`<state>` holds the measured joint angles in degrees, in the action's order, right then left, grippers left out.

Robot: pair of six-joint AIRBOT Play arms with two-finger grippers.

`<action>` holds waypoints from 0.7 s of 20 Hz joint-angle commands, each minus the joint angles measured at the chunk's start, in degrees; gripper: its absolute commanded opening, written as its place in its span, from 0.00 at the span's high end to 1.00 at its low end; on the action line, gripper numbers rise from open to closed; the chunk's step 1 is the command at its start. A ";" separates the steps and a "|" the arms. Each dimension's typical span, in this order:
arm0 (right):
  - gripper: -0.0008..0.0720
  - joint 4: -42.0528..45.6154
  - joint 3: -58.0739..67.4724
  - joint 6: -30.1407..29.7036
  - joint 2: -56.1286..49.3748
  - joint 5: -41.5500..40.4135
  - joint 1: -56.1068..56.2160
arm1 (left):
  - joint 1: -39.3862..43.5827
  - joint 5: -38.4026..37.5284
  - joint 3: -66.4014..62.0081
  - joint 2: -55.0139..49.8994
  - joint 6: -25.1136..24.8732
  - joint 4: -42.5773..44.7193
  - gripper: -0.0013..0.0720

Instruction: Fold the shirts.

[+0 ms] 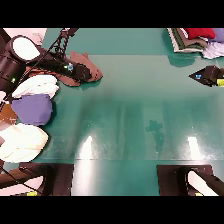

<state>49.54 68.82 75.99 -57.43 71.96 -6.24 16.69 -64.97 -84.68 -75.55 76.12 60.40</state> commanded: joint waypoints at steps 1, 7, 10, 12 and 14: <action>0.97 -0.02 0.04 0.02 0.00 0.00 0.04 | -0.02 0.00 -0.02 0.02 -0.02 0.02 0.94; 0.97 -0.02 0.04 0.02 0.00 0.00 0.04 | -0.02 0.00 -0.02 0.02 -0.02 0.02 0.94; 0.97 -0.02 0.04 0.02 0.00 0.00 0.04 | -0.02 0.00 -0.02 0.02 0.00 0.00 0.94; 0.97 -0.07 0.04 0.02 0.00 -0.46 0.07 | 0.00 0.00 -0.02 0.02 0.00 -0.04 0.94; 0.97 -0.07 0.04 0.02 0.00 -2.89 0.07 | 0.00 0.02 -0.02 0.02 0.15 -0.35 0.94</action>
<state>49.52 68.82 75.99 -57.43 71.22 -6.24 16.69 -64.97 -84.68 -75.55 76.12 60.34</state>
